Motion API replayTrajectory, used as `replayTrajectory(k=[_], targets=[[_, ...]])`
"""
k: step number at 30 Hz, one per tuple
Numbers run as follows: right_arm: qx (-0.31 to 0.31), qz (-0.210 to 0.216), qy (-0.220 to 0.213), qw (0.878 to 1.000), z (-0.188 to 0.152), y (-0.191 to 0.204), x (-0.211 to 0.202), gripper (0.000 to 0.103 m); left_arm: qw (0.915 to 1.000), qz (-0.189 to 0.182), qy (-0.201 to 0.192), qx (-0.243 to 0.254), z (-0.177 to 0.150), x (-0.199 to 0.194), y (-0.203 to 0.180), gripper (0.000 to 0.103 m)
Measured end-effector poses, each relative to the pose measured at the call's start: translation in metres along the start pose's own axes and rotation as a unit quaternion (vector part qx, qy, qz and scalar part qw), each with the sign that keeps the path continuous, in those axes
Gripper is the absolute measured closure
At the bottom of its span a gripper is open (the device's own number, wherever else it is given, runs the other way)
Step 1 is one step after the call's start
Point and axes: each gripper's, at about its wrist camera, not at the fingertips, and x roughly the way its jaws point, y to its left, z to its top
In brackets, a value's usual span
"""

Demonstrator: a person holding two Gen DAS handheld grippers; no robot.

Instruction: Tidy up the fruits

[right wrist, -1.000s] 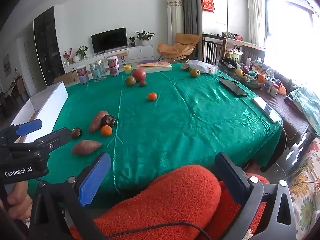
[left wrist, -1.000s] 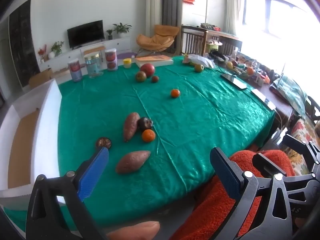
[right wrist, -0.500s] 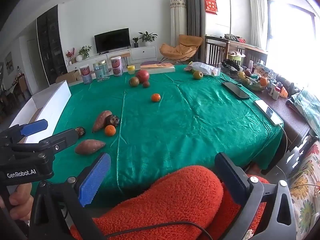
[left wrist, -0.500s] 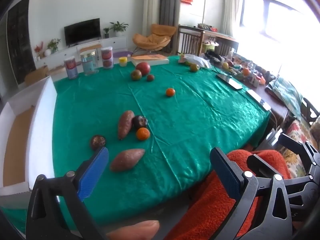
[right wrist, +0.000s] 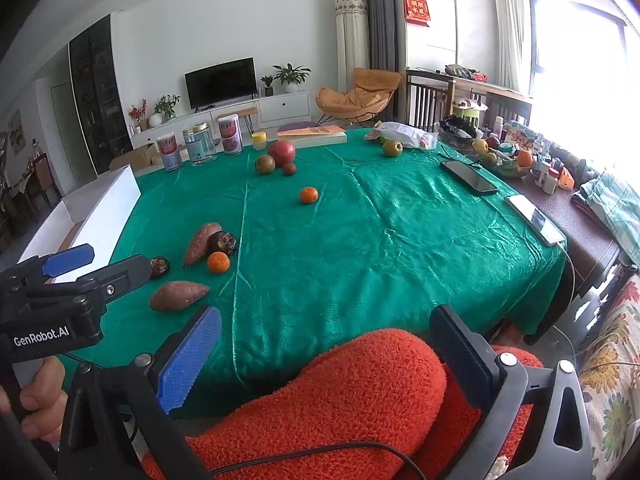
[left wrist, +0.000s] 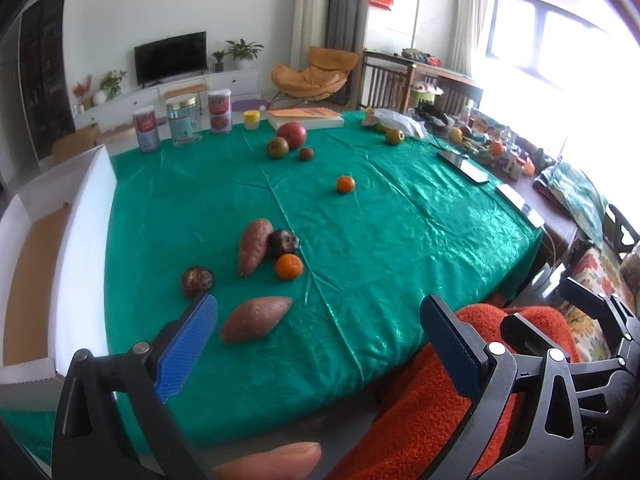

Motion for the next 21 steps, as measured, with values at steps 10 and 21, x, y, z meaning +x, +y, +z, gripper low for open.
replayTrajectory(k=[10,21], targets=[[0.005,0.002,-0.006,1.000,-0.0001,-0.0043,-0.0017,0.000,1.0000,0.000,-0.007,-0.003,-0.0001,-0.0024,0.0000,0.001],[0.008,0.003,-0.010,1.000,-0.0002,-0.0046,-0.0034,0.000,0.9999,-0.004,-0.013,-0.001,0.0016,-0.0067,-0.0033,0.001]])
